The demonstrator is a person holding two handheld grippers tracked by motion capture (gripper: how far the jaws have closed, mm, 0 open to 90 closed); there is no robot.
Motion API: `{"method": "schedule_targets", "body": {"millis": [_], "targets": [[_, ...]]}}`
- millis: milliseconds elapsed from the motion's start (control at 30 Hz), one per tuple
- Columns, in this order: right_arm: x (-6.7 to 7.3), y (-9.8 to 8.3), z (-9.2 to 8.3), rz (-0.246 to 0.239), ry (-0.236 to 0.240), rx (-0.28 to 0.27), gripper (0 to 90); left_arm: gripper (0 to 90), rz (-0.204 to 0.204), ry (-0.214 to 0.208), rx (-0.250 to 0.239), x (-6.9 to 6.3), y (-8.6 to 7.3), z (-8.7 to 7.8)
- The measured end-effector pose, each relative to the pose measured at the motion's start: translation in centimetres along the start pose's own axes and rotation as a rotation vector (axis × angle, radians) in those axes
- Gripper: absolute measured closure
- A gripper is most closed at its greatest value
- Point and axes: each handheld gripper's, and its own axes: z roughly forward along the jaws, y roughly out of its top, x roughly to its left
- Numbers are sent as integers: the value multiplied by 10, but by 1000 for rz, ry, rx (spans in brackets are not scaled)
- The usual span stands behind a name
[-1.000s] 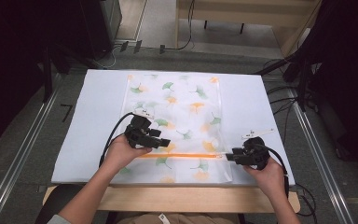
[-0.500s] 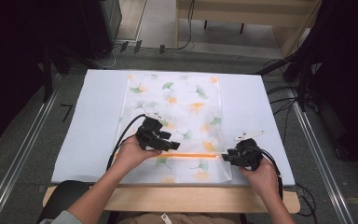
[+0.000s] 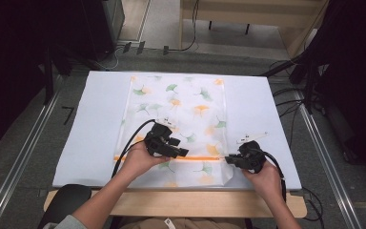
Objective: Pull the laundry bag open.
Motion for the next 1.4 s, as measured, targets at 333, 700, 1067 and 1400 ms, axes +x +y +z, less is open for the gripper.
{"method": "schedule_targets", "body": {"millis": [333, 700, 1067, 1400], "targets": [[-3, 4, -7, 5, 36, -11, 854, 572, 46, -36, 13, -16, 2, 9], [-2, 7, -16, -6, 53, -34, 853, 614, 63, -66, 32, -27, 8, 32], [-2, 9, -20, -8, 64, -44, 853, 736, 89, -114, 53, -40, 20, 52], [-1, 11, -24, -17, 79, -60, 854, 740, 116, -125, 71, -51, 31, 70]]}}
